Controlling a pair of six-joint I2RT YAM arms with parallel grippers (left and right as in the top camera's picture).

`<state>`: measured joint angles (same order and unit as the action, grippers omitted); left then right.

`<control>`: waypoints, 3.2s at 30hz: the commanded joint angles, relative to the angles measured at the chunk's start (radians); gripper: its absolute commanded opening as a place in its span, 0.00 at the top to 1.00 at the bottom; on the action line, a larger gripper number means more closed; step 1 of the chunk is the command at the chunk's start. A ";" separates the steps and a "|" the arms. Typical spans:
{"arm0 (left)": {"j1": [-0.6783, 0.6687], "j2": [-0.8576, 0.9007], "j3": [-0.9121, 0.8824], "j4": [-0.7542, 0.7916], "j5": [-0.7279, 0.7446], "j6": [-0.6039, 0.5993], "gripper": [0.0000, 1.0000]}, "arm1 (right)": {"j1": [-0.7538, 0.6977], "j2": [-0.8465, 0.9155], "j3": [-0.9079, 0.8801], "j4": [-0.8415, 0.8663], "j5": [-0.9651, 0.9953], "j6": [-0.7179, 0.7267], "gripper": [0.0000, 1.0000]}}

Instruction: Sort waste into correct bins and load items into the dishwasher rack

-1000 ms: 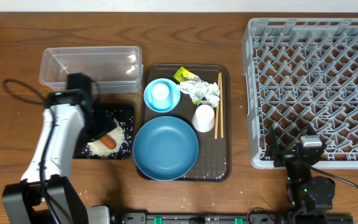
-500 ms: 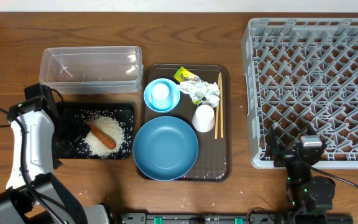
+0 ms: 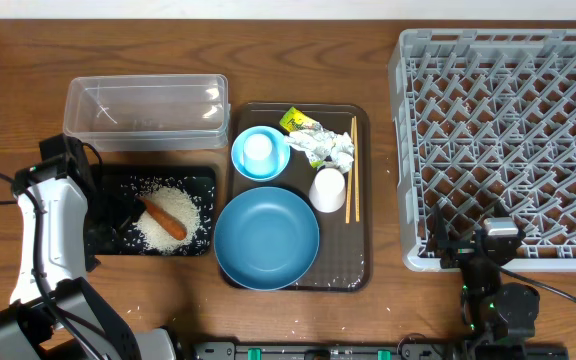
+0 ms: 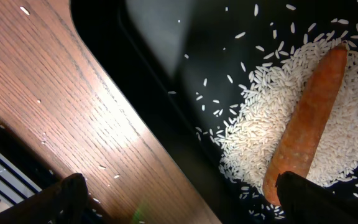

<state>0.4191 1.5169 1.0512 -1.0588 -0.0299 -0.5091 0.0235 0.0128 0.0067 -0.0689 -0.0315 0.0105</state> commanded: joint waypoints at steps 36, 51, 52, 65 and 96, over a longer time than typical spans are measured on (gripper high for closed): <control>0.005 0.001 -0.001 -0.006 -0.008 -0.005 0.01 | -0.005 -0.001 -0.001 0.103 -0.795 1.229 0.01; 0.005 0.001 -0.001 -0.006 -0.008 -0.005 0.01 | -0.003 -0.001 0.003 0.263 -0.875 1.181 0.01; 0.005 0.001 -0.001 -0.006 -0.008 -0.005 0.01 | -0.003 -0.001 0.008 0.262 -0.875 1.179 0.01; 0.005 0.001 -0.001 -0.006 -0.008 -0.005 0.01 | -0.003 0.239 0.396 -0.194 -0.785 0.711 0.01; 0.005 0.001 -0.001 -0.006 -0.008 -0.005 0.01 | 0.996 1.568 1.354 -0.864 0.047 0.168 0.01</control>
<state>0.4191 1.5169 1.0512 -1.0603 -0.0299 -0.5091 0.9768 1.5185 1.3426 -0.9569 -0.0254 0.1669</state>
